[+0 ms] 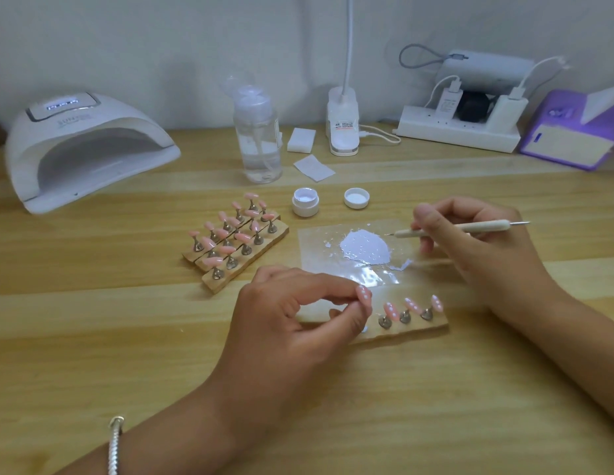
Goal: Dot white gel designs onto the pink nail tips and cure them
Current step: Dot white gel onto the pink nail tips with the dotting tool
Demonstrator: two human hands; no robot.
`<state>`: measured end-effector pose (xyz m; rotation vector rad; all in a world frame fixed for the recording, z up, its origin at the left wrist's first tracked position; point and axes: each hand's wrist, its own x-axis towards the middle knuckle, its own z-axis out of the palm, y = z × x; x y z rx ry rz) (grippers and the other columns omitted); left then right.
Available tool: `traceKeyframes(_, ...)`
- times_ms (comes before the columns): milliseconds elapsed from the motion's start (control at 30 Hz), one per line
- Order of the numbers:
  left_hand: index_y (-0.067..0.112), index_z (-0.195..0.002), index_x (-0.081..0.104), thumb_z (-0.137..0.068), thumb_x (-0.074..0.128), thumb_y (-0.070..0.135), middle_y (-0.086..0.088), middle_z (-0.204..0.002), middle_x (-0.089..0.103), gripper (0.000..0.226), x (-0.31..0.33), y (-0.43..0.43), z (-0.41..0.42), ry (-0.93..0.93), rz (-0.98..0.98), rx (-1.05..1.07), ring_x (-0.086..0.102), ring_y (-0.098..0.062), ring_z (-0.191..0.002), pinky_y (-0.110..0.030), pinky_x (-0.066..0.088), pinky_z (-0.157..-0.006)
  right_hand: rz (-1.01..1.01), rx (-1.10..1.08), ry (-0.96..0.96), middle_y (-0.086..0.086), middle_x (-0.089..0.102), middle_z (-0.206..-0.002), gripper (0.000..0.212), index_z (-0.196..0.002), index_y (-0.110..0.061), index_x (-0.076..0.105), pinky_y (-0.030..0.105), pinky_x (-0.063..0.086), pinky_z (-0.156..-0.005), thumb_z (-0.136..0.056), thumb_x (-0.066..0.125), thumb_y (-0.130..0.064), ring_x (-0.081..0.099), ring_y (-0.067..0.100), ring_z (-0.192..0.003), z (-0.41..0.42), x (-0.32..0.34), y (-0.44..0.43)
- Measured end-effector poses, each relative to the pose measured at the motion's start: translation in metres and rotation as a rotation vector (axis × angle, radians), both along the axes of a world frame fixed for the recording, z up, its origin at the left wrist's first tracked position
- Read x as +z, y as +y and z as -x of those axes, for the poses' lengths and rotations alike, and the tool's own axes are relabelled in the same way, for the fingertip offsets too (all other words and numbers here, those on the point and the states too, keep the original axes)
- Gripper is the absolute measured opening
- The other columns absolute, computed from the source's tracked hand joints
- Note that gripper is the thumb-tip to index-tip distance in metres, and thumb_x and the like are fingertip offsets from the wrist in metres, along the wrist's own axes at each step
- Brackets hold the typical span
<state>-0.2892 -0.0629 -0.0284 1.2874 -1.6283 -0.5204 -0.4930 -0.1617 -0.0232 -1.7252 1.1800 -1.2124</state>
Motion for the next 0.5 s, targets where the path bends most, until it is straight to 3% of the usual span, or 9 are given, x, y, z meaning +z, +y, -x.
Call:
traceKeyframes(100,0.028,-0.071,0.077,-0.074,0.078,0.021,0.021,-0.081,0.074,0.007,-0.0010,-0.0020,0.0008,-0.006,-0.017,-0.058,0.068,-0.008,-0.088,-0.017,0.047,-0.078,0.014,0.031,0.034,-0.002,0.071,-0.069,0.033,-0.079,-0.012,0.073,0.021,0.045,-0.057,-0.085,0.063,-0.044,0.061,0.014,-0.064,-0.0012,-0.0015,0.0020)
traceKeyframes(167,0.024,-0.068,0.078,-0.072,0.078,0.020,0.019,-0.083,0.073,0.006,-0.0019,-0.0036,0.0011,-0.029,-0.024,-0.064,0.068,-0.005,-0.089,-0.025,0.049,-0.081,-0.009,0.033,0.056,-0.003,0.073,-0.072,0.030,-0.080,-0.018,0.075,0.030,0.050,-0.065,-0.086,0.062,-0.045,0.066,0.014,-0.072,-0.0011,-0.0038,0.0023)
traceKeyframes(267,0.028,-0.068,0.077,-0.070,0.077,0.024,0.019,-0.088,0.072,0.005,-0.0032,-0.0047,0.0010,-0.070,-0.058,-0.047,0.066,-0.006,-0.093,-0.040,0.046,-0.089,-0.015,0.028,0.066,-0.005,0.073,-0.073,0.026,-0.082,-0.025,0.076,0.028,0.053,-0.069,-0.092,0.059,-0.042,0.067,0.002,-0.076,-0.0014,-0.0060,0.0017)
traceKeyframes(400,0.028,-0.069,0.077,-0.071,0.076,0.027,0.021,-0.091,0.071,0.002,-0.0032,-0.0044,0.0016,-0.062,-0.097,-0.057,0.064,-0.008,-0.096,-0.048,0.044,-0.089,-0.004,0.020,0.093,-0.006,0.073,-0.072,0.029,-0.083,-0.025,0.076,0.043,0.052,-0.069,-0.095,0.055,-0.042,0.067,0.013,-0.078,-0.0019,-0.0062,0.0021)
traceKeyframes(500,0.029,-0.069,0.077,-0.071,0.076,0.028,0.021,-0.092,0.070,0.002,-0.0036,-0.0047,0.0017,-0.071,-0.103,-0.055,0.064,-0.008,-0.097,-0.047,0.043,-0.091,0.010,0.012,0.107,-0.006,0.072,-0.070,0.032,-0.081,-0.025,0.076,0.037,0.049,-0.071,-0.096,0.053,-0.043,0.066,0.014,-0.078,-0.0022,-0.0069,0.0014)
